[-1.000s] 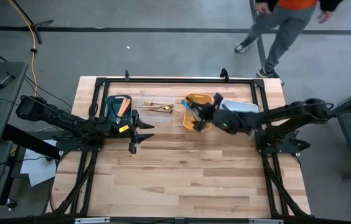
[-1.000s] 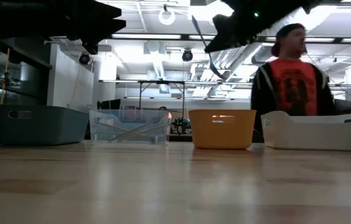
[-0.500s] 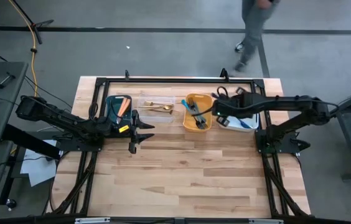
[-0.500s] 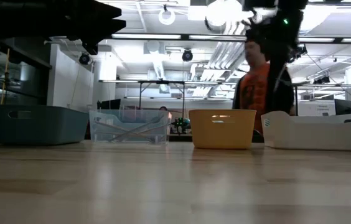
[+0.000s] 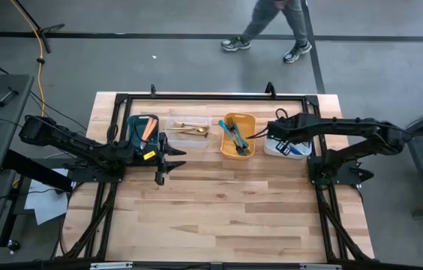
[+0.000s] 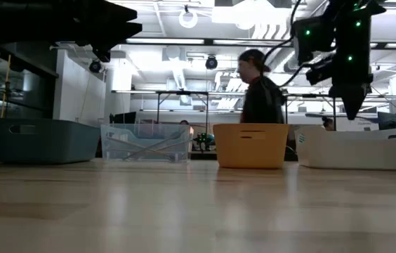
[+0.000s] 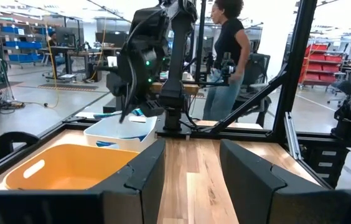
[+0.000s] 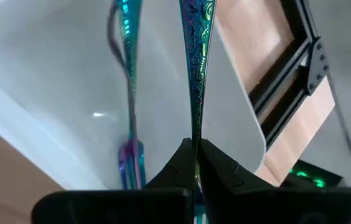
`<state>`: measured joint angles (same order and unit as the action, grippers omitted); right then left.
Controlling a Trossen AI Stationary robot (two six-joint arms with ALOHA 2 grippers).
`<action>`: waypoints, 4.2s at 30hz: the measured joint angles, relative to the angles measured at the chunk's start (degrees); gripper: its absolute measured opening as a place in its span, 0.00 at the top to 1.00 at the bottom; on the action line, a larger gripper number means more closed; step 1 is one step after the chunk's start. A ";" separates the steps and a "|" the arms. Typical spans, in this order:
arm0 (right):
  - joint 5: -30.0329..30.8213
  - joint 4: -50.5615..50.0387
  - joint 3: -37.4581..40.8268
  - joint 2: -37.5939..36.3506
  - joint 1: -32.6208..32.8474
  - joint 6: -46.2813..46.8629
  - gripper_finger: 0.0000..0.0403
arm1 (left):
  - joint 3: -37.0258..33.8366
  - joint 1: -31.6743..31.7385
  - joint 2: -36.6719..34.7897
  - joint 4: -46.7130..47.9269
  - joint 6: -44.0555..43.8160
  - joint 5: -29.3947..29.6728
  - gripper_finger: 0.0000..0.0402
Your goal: Sort silverware by color (type)
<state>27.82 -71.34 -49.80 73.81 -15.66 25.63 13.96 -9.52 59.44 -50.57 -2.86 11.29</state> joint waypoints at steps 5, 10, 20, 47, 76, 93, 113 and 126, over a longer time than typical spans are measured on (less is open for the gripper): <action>-3.27 2.81 1.71 -6.72 -2.45 -2.95 1.00 | 0.00 0.13 0.00 0.22 0.05 0.00 0.64; -7.84 10.58 5.49 -11.75 -3.28 -7.64 1.00 | 0.00 0.13 0.00 0.22 0.03 0.00 0.64; -11.61 11.49 7.56 -12.30 -3.48 -8.96 0.99 | 0.00 0.13 0.00 0.20 -0.05 0.00 0.64; -13.45 8.31 -0.22 -16.51 -0.29 -4.05 0.88 | 0.00 0.13 0.00 0.06 -1.50 0.00 0.64; -29.87 113.77 26.10 -11.39 19.93 -27.97 0.84 | 0.00 0.13 0.00 0.02 -1.46 6.36 0.64; -26.76 117.03 26.10 -4.36 21.29 -31.23 0.85 | 0.00 0.57 0.01 0.09 -1.50 6.43 0.64; -29.86 120.10 26.10 -4.36 21.31 -32.42 0.85 | 0.00 0.59 0.02 0.08 -1.54 6.54 0.64; -31.09 161.48 23.10 -6.85 21.33 -50.60 0.85 | 0.00 0.61 0.02 -0.13 -1.46 6.53 0.64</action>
<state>-3.27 90.15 -26.70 66.96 5.67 -24.97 13.96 -8.91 59.46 -50.69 -4.32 17.82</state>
